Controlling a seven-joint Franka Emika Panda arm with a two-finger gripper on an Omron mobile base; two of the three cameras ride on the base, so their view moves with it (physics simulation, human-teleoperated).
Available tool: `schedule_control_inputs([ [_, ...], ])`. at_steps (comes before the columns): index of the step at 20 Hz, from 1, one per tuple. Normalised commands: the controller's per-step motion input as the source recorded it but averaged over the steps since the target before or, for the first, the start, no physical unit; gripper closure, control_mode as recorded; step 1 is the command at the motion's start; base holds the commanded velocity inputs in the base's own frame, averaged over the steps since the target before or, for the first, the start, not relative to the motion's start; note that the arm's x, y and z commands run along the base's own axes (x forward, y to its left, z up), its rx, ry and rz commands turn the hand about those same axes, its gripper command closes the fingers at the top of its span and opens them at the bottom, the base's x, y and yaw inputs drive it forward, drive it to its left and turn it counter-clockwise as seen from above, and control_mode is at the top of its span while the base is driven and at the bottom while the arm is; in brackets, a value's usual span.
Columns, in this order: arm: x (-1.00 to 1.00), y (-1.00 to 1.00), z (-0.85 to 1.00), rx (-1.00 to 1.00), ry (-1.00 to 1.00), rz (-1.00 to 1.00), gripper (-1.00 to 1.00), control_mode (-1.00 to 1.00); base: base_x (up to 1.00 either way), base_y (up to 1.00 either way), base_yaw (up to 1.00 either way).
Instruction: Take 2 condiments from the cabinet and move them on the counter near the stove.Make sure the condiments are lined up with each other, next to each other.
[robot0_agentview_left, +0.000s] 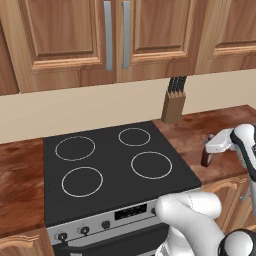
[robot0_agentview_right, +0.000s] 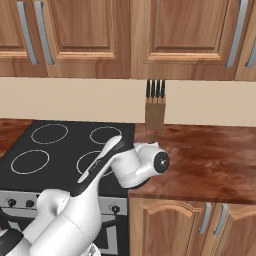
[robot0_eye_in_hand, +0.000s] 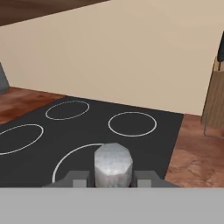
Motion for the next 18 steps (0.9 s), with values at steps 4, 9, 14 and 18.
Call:
schedule_control_inputs([
  [4, 0.3, -0.07, -0.22, 0.02, 0.0, 0.0, 1.0, -1.0, 0.0, 0.0, 0.0],
  [9, 0.34, -0.09, -0.17, 0.01, 0.0, 0.0, 1.0, -1.0, 0.0, 0.0, 0.0],
  [14, 0.38, -0.13, -0.14, 0.0, 0.0, 0.0, 1.0, -1.0, 0.0, 0.0, 0.0],
  [18, 0.28, -0.12, -0.16, 0.0, 0.0, 0.0, 1.0, -1.0, 0.0, 0.0, 0.0],
])
